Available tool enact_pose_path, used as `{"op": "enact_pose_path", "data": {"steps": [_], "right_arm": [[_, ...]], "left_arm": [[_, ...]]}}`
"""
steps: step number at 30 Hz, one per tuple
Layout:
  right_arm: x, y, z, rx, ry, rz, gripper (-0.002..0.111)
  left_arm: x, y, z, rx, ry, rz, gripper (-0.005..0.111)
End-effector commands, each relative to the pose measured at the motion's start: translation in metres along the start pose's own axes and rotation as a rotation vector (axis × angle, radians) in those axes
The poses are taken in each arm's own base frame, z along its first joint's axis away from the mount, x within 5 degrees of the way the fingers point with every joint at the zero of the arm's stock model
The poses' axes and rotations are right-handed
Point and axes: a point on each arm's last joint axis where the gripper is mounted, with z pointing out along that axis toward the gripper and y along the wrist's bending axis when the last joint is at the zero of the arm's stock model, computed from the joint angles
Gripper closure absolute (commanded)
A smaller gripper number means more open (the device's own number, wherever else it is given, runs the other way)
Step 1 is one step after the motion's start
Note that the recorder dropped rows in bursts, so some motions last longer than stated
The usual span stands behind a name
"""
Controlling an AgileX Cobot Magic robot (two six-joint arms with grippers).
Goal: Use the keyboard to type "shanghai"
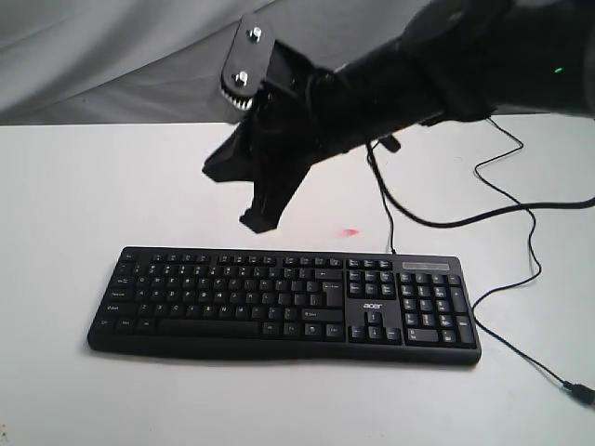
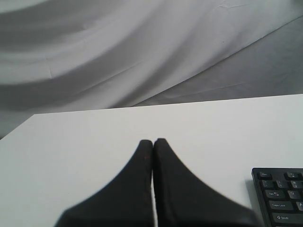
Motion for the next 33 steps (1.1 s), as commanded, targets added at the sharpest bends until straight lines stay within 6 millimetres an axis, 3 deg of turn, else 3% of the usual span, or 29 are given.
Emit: {"op": "enact_pose_path", "data": {"steps": [1, 9, 18, 25, 33], "right_arm": [[-0.034, 0.006, -0.049, 0.070, -0.091, -0.028, 0.108], [-0.083, 0.029, -0.141, 0.268, -0.252, -0.106, 0.108], [-0.096, 0.059, -0.223, 0.482, -0.257, -0.078, 0.108], [-0.100, 0.090, -0.265, 0.478, -0.326, -0.053, 0.108], [-0.101, 0.091, -0.268, 0.496, -0.340, -0.059, 0.108]], "left_arm": [[0.001, 0.000, 0.001, 0.004, 0.003, -0.003, 0.106], [0.001, 0.000, 0.001, 0.004, 0.003, -0.003, 0.106], [0.001, 0.000, 0.001, 0.004, 0.003, -0.003, 0.106], [0.001, 0.000, 0.001, 0.004, 0.003, -0.003, 0.106], [0.001, 0.000, 0.001, 0.004, 0.003, -0.003, 0.106]]}}
